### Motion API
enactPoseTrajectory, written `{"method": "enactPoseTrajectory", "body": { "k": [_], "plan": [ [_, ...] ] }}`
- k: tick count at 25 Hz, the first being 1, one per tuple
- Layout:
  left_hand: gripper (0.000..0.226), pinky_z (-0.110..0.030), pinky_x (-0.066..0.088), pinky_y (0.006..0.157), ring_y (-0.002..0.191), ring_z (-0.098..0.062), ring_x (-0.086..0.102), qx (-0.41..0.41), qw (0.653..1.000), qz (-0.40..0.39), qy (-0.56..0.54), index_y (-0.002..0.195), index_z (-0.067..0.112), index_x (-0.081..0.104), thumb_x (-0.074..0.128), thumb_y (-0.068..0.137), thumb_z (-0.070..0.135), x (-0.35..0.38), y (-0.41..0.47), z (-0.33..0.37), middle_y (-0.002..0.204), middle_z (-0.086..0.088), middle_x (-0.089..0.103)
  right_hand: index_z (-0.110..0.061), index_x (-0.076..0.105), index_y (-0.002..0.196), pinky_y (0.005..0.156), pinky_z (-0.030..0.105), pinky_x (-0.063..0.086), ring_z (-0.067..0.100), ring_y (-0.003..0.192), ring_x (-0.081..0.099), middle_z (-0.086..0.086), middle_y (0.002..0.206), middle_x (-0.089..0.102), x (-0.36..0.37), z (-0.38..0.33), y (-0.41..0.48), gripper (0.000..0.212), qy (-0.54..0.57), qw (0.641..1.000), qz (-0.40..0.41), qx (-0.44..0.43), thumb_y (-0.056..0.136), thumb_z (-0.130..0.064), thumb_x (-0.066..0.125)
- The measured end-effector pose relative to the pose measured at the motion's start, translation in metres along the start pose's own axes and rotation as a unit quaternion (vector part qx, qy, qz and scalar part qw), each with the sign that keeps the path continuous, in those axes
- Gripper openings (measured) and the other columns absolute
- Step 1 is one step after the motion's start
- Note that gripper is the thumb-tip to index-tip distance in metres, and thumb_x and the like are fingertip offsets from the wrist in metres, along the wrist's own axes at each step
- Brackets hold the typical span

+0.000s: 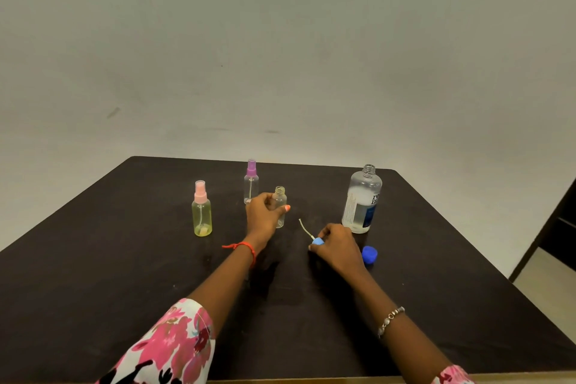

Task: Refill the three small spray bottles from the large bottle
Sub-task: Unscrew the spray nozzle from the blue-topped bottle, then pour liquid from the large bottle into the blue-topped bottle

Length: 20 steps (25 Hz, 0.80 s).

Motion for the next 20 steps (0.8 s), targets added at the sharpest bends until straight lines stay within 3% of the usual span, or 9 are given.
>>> {"method": "enactPoseTrajectory", "body": {
  "k": [5,11,13,15,17,18,20],
  "plan": [
    [0.033,-0.025,0.044,0.082,0.091,-0.015,0.055,0.002,1.0,-0.009,0.001,0.107,-0.003,0.06,0.069,0.077,0.006,0.004,-0.003,0.004,0.101,-0.01,0.062,-0.014,0.053,0.087,0.07,0.027,0.048,0.015,0.083,0.057,0.006,0.097,0.06,-0.002,0.003,-0.007,0.03,-0.008,1.0,-0.025,-0.002,0.072,-0.026,0.075],
    [0.032,-0.029,0.049,0.083,0.09,-0.019,0.058,-0.009,1.0,-0.014,-0.019,0.104,-0.002,0.061,0.071,0.075,0.006,0.007,-0.001,0.002,0.096,-0.01,0.062,-0.007,0.055,0.095,0.069,0.032,0.049,0.015,0.069,0.058,0.007,0.079,0.062,-0.007,0.001,-0.002,0.043,0.03,1.0,-0.007,0.003,0.073,-0.04,0.072],
    [0.031,-0.025,0.049,0.079,0.089,-0.019,0.059,-0.005,1.0,-0.016,-0.021,0.104,-0.002,0.061,0.071,0.076,0.006,0.009,0.0,0.002,0.095,-0.009,0.062,-0.005,0.058,0.097,0.071,0.031,0.048,0.017,0.077,0.058,0.008,0.084,0.061,-0.017,-0.002,-0.002,0.041,0.077,0.995,0.056,-0.005,0.078,-0.039,0.068],
    [0.031,-0.023,0.05,0.078,0.09,-0.02,0.06,-0.002,1.0,-0.019,-0.025,0.103,0.0,0.062,0.071,0.075,0.007,0.01,0.001,0.002,0.094,-0.008,0.062,-0.004,0.055,0.102,0.076,0.031,0.043,0.021,0.093,0.053,0.009,0.099,0.056,-0.036,-0.004,0.0,0.038,0.119,0.975,0.185,-0.022,0.078,-0.03,0.069],
    [0.032,-0.03,0.051,0.085,0.096,-0.024,0.062,-0.006,0.999,-0.02,-0.032,0.104,0.001,0.062,0.072,0.074,0.007,0.011,0.004,0.002,0.098,-0.01,0.064,-0.003,0.047,0.116,0.088,0.034,0.036,0.029,0.112,0.044,0.016,0.119,0.048,-0.056,-0.001,0.007,0.059,0.113,0.938,0.326,-0.016,0.07,-0.025,0.077],
    [0.034,-0.033,0.051,0.089,0.099,-0.025,0.062,-0.008,0.999,-0.023,-0.032,0.106,0.001,0.061,0.073,0.074,0.008,0.012,0.004,0.002,0.102,-0.012,0.065,-0.003,0.041,0.124,0.095,0.037,0.032,0.032,0.121,0.038,0.018,0.128,0.043,-0.063,0.002,0.014,0.075,0.123,0.926,0.356,0.003,0.065,-0.025,0.081],
    [0.037,-0.034,0.05,0.092,0.102,-0.025,0.062,-0.008,0.999,-0.03,-0.032,0.108,0.001,0.061,0.073,0.074,0.008,0.014,0.006,0.002,0.108,-0.015,0.066,-0.005,0.026,0.137,0.106,0.045,0.025,0.034,0.133,0.026,0.02,0.141,0.031,-0.068,0.013,0.034,0.101,0.177,0.927,0.326,0.059,0.058,-0.027,0.086]
  ]
}}
Point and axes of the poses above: each hand's wrist, its own y-axis towards the middle knuckle, its own x-axis out of the palm, z = x × y, the point moved 3 cm from there along y, towards the middle knuckle
